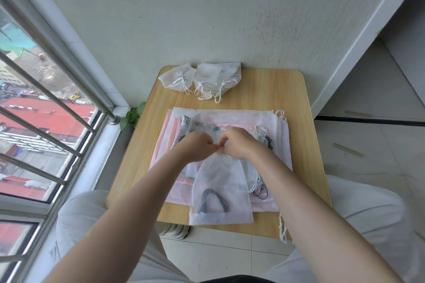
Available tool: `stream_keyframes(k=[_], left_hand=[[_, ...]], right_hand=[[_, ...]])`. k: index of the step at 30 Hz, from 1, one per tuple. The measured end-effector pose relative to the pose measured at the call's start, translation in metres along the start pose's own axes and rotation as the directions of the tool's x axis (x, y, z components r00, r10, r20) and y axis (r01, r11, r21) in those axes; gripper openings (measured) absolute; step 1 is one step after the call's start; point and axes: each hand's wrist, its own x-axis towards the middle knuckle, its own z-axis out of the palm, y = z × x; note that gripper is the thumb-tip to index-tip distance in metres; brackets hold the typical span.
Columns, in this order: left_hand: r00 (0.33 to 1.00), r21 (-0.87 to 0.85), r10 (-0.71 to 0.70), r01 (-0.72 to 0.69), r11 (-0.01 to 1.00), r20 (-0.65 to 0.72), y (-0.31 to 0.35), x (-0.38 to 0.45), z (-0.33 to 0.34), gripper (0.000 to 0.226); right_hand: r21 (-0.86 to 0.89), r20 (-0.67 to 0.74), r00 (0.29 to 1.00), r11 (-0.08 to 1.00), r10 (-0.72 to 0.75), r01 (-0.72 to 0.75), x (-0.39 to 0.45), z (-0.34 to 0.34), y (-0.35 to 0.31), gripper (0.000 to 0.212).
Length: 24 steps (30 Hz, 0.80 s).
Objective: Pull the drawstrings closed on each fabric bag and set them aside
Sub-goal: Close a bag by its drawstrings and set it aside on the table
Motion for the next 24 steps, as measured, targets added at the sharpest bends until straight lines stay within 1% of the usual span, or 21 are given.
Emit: stream_keyframes(k=[1,3,5,7,10,12,14,16,19,21,22,24], left_hand=[[0.999,-0.134,-0.016,0.021,0.991,0.038,0.0,-0.001,-0.002,0.043],[0.995,-0.38,-0.047,0.075,0.922,0.083,-0.003,-0.005,-0.003,0.03],[0.993,-0.526,-0.071,0.112,0.843,0.099,-0.008,-0.01,0.001,0.025],[0.991,-0.564,-0.117,0.132,0.815,0.063,-0.015,-0.012,0.008,0.023],[0.984,-0.509,-0.18,0.155,0.847,-0.001,-0.026,-0.013,0.017,0.024],[0.981,-0.48,-0.194,0.165,0.862,-0.011,-0.033,-0.015,0.021,0.024],[0.979,-0.516,-0.206,0.175,0.838,-0.003,-0.037,-0.017,0.023,0.023],[0.983,-0.628,-0.185,0.136,0.766,-0.013,-0.038,-0.019,0.023,0.023],[0.993,-0.802,-0.111,0.03,0.597,-0.046,-0.034,-0.023,0.025,0.023],[0.997,-0.871,-0.075,0.009,0.491,-0.032,-0.029,-0.024,0.028,0.02],[0.998,-0.89,-0.053,0.01,0.455,-0.016,-0.027,-0.024,0.031,0.019],[1.0,-0.907,-0.019,0.014,0.422,0.007,-0.023,-0.022,0.033,0.02]], right_hand=[[-0.003,-0.004,1.0,1.0,0.002,-0.002,0.0,0.001,0.0,0.014],[0.004,-0.013,1.0,1.0,0.003,-0.003,0.001,0.001,0.0,0.013],[0.019,-0.021,1.0,1.0,0.013,-0.012,0.0,0.002,-0.001,0.013],[0.04,-0.033,0.999,0.999,0.022,-0.021,0.001,0.006,-0.002,0.013],[0.034,-0.051,0.998,0.999,0.031,-0.03,0.002,0.01,-0.003,0.008],[0.031,-0.048,0.998,0.999,0.034,-0.033,0.002,0.01,-0.004,0.005],[0.024,-0.049,0.998,0.999,0.04,-0.039,0.002,0.009,-0.004,0.004],[0.017,-0.061,0.997,0.998,0.056,-0.055,0.002,0.01,-0.002,0.006],[0.0,-0.073,0.995,0.997,0.073,-0.073,0.003,0.012,-0.001,0.006],[-0.019,-0.076,0.994,0.997,0.079,-0.081,0.004,0.014,-0.003,0.003],[-0.021,-0.072,0.994,0.997,0.079,-0.081,0.003,0.014,-0.003,0.003],[-0.028,-0.071,0.994,0.996,0.079,-0.081,0.003,0.015,-0.003,0.013]])
